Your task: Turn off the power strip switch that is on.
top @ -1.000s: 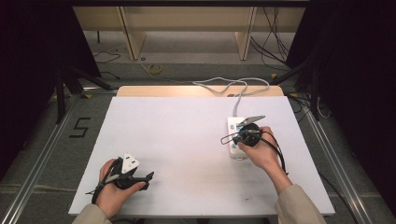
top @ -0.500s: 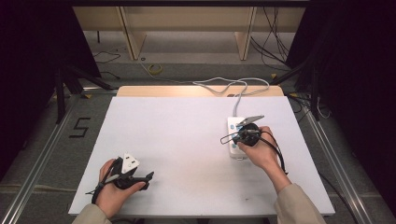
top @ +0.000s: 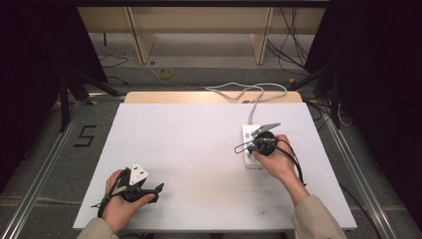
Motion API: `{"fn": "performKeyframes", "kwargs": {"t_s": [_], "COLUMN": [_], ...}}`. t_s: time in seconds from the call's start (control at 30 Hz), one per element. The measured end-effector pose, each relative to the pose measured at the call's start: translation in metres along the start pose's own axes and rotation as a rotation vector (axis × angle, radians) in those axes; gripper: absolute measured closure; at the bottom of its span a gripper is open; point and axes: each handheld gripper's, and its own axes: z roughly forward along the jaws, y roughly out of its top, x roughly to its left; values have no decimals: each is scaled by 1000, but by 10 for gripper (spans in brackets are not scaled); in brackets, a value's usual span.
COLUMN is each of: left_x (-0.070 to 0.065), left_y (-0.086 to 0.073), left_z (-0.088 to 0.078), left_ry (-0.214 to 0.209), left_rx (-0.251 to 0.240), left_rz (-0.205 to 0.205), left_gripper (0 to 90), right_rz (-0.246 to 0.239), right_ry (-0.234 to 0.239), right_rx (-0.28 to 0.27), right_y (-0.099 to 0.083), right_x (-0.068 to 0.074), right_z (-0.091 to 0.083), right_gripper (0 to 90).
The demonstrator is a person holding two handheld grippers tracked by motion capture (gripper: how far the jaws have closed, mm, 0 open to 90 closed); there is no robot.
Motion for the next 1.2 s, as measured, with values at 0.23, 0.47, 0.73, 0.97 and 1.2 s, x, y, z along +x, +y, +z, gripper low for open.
{"fn": "performKeyframes", "kwargs": {"t_s": [0.23, 0.47, 0.73, 0.97, 1.2], "left_x": [0, 0, 0, 0, -1], "left_y": [0, 0, 0, 0, 0], "left_z": [0, 0, 0, 0, 0], "left_ry": [0, 0, 0, 1, 2], "left_rx": [0, -1, -1, -1, -1], "left_rz": [0, 0, 0, 0, 2], "left_gripper": [177, 177, 177, 177, 177], "right_rz": [2, -7, -6, -7, -3], "right_ry": [1, 4, 8, 16, 13], "right_rx": [3, 15, 24, 35, 34], "right_y": [0, 0, 0, -1, -2], "right_x": [0, 2, 2, 2, 3], "right_z": [2, 5, 5, 6, 6], "right_gripper": [900, 900, 900, 900, 900]}}
